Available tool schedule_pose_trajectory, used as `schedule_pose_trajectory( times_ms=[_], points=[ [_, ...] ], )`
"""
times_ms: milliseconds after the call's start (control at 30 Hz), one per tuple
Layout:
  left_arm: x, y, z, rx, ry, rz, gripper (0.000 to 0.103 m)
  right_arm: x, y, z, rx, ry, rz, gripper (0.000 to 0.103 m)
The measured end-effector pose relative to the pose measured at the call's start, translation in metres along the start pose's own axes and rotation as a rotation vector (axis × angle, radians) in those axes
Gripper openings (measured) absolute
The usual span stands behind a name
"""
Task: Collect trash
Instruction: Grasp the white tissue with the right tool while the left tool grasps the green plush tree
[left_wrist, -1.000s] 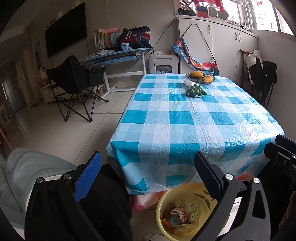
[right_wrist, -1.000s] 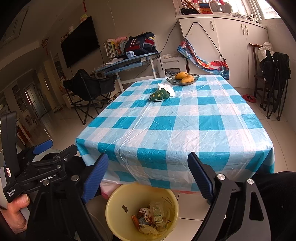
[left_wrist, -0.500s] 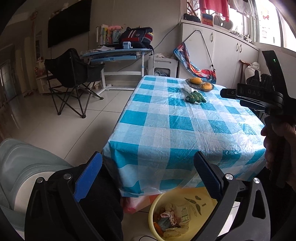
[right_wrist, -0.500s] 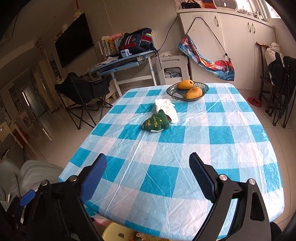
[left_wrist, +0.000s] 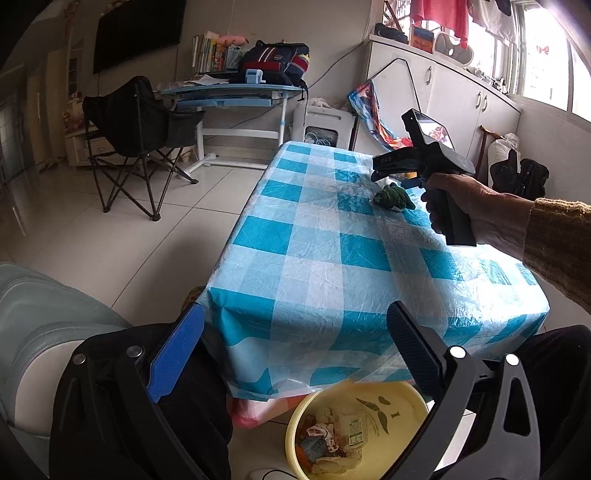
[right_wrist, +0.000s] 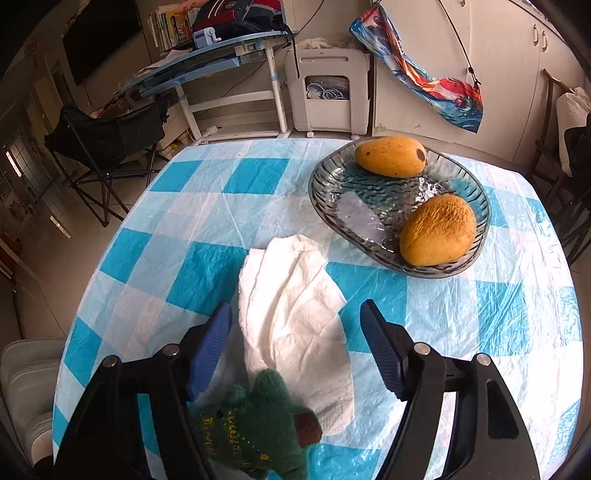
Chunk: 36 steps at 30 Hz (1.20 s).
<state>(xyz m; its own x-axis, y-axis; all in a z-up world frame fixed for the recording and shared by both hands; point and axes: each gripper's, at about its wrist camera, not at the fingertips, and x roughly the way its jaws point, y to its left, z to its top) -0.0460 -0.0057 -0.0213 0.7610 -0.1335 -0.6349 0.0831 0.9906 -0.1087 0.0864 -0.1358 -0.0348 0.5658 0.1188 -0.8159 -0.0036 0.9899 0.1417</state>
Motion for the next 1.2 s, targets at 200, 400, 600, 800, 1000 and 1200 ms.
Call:
schedule_pose_trajectory(
  times_ms=[200,400,600,800,1000,1200],
  points=[
    [0.006,-0.002,0.001,0.001,0.013,0.004,0.096,-0.014,-0.015,-0.016,0.003,-0.014,0.04,0.019],
    [0.008,-0.011,0.002,0.031,0.04,-0.014,0.096,-0.052,-0.023,-0.064,0.106,-0.01,0.224,0.014],
    [0.024,-0.037,0.036,0.047,0.033,-0.074,0.096,-0.107,-0.047,-0.109,0.212,-0.094,0.292,0.014],
    [0.078,-0.096,0.083,0.172,0.018,-0.104,0.096,-0.135,-0.078,-0.152,0.319,-0.138,0.305,0.014],
    [0.155,-0.152,0.104,0.394,0.136,-0.118,0.096,-0.128,-0.104,-0.174,0.482,-0.144,0.347,0.014],
    [0.199,-0.171,0.1,0.438,0.259,-0.163,0.056,-0.127,-0.097,-0.174,0.45,-0.138,0.374,0.017]
  ],
)
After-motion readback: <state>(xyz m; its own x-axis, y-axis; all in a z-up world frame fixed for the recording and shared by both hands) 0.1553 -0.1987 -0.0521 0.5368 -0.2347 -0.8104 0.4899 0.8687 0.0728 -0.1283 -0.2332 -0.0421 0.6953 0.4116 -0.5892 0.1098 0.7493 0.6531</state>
